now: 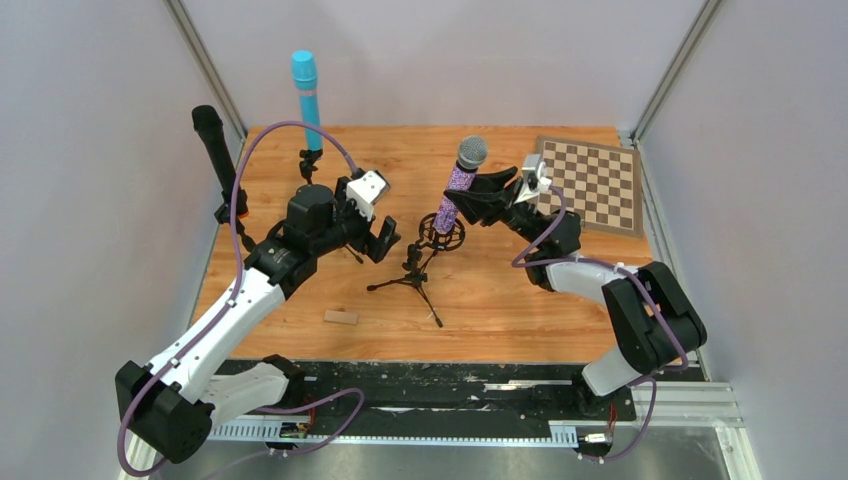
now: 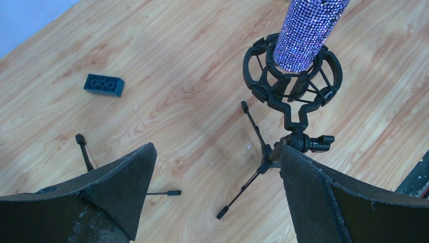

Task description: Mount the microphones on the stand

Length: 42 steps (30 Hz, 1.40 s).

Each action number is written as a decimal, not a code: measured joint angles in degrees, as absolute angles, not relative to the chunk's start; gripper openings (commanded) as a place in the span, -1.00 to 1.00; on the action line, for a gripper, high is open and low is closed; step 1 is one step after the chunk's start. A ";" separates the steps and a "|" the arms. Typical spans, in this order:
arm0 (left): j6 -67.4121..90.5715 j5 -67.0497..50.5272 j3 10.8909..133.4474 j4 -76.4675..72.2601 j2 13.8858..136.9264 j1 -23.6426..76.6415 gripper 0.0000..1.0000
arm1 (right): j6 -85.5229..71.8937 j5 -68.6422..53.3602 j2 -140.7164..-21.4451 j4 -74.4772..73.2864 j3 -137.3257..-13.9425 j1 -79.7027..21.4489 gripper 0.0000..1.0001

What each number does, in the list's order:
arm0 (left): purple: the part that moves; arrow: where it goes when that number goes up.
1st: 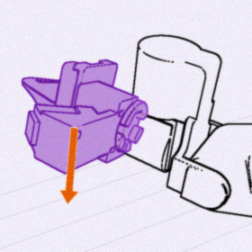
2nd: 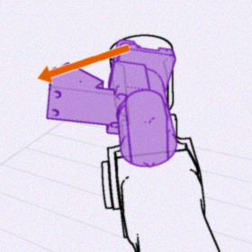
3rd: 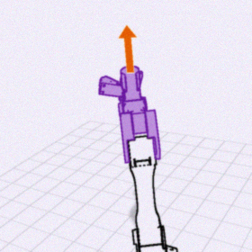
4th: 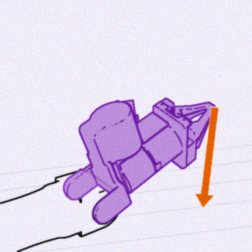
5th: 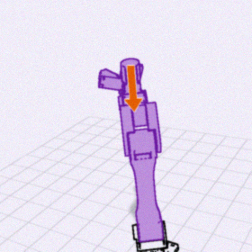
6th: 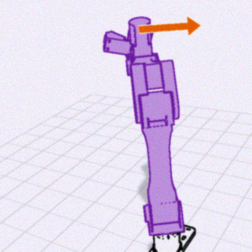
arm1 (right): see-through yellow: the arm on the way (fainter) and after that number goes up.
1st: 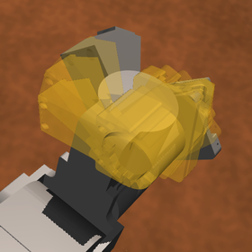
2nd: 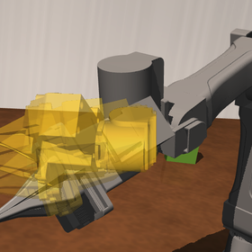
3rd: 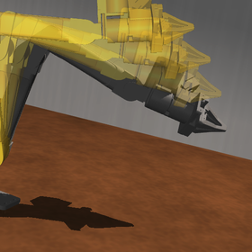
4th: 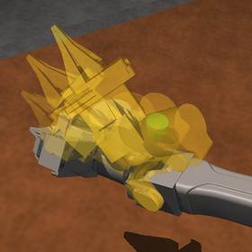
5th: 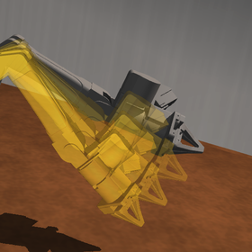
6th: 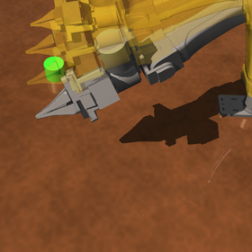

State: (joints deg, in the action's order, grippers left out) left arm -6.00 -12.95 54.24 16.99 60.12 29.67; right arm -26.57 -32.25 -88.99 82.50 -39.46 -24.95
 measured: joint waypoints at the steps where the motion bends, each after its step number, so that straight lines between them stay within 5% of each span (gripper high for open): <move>1: -6.04 -12.93 54.24 16.99 60.12 29.69 1.00 | -26.28 -32.36 -88.71 82.17 -39.35 -24.95 -1.00; 16: -6.39 -12.71 54.22 17.21 60.53 30.30 1.00 | -25.47 -33.52 -88.49 80.25 -39.35 -24.95 -1.00; 29: -6.57 -12.01 54.22 17.39 60.53 30.46 1.00 | -18.04 -34.98 -84.14 60.71 -41.15 -26.74 -1.00; 42: -6.81 -11.44 54.19 17.41 60.55 30.81 1.00 | -16.58 -32.40 -82.87 71.20 -34.04 -26.87 -1.00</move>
